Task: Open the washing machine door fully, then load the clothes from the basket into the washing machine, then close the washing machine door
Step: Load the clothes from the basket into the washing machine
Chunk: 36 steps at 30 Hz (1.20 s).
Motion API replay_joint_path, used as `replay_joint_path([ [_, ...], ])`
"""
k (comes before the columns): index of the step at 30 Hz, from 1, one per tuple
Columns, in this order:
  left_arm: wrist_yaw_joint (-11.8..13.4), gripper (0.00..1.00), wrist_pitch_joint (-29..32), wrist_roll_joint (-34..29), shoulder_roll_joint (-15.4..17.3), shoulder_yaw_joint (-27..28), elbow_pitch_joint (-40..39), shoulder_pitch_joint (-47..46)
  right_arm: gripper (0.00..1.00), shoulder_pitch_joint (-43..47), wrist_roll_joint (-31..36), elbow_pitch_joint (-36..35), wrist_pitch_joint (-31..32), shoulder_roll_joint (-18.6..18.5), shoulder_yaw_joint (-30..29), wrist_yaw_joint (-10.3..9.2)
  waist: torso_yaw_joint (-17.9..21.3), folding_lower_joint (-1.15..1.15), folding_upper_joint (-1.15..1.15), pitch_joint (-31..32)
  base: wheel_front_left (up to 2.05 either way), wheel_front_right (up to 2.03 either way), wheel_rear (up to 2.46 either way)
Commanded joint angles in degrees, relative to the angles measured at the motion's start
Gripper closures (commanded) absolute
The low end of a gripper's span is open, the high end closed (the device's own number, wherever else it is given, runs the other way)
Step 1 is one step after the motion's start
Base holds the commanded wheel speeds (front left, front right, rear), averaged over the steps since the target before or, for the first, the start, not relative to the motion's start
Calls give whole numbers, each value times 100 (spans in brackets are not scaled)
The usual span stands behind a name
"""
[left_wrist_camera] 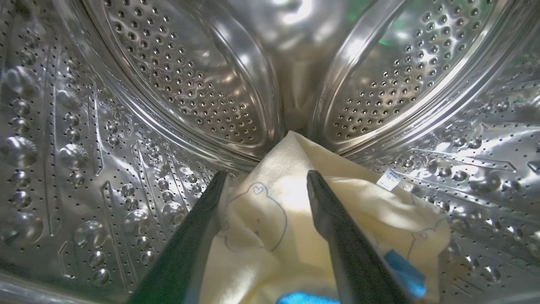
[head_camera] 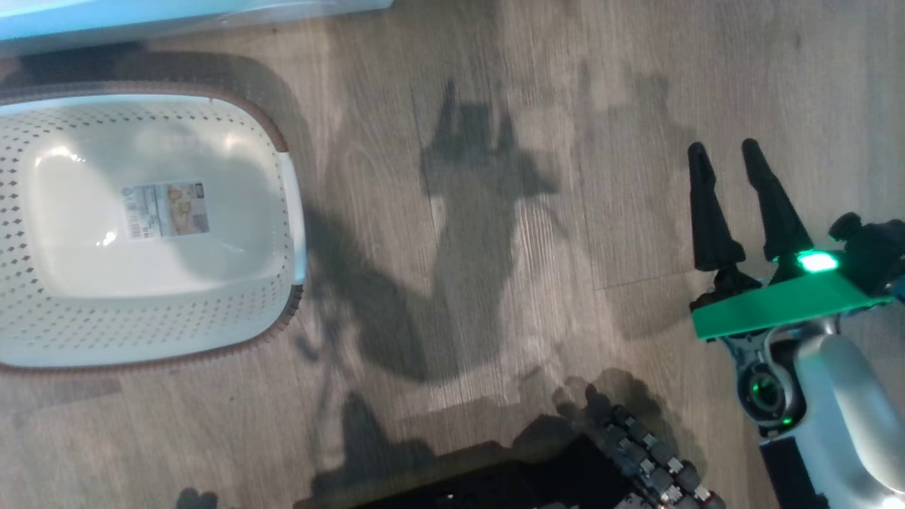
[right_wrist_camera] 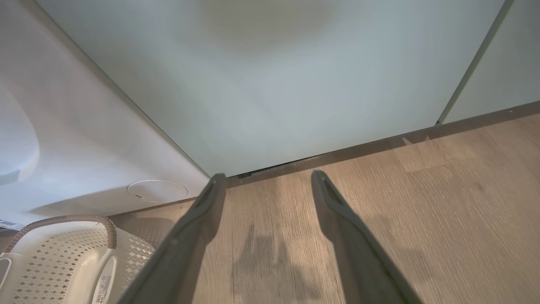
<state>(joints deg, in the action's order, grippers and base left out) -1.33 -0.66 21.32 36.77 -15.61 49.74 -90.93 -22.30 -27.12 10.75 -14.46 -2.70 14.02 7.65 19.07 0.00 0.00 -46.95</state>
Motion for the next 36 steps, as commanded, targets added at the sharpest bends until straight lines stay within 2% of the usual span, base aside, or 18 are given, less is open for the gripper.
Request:
replay_joint_path([
  [1,0,0,-59,29,206,35,-158,36,0,79,40,-99,-53,-18,17,-16,-46,0,0,39,0,0,0],
  [12,59,0,-705,414,-38,186,-457,1250,0,205,314,-82,-53,-18,-358,-16,-398,0,0,457,0,0,0],
  [21,315,0,-1157,658,-217,342,-1334,2590,0,421,554,-184,17,-28,-648,-16,-700,0,0,908,0,0,0],
  [31,952,0,-1327,751,-301,532,-3050,4607,0,734,781,-517,320,-94,-984,-16,-1046,0,0,1502,0,0,0],
  [36,1311,0,-1348,818,-449,602,-3870,5605,0,909,871,-698,493,-125,-1149,-16,-1222,0,0,1775,0,0,0],
])
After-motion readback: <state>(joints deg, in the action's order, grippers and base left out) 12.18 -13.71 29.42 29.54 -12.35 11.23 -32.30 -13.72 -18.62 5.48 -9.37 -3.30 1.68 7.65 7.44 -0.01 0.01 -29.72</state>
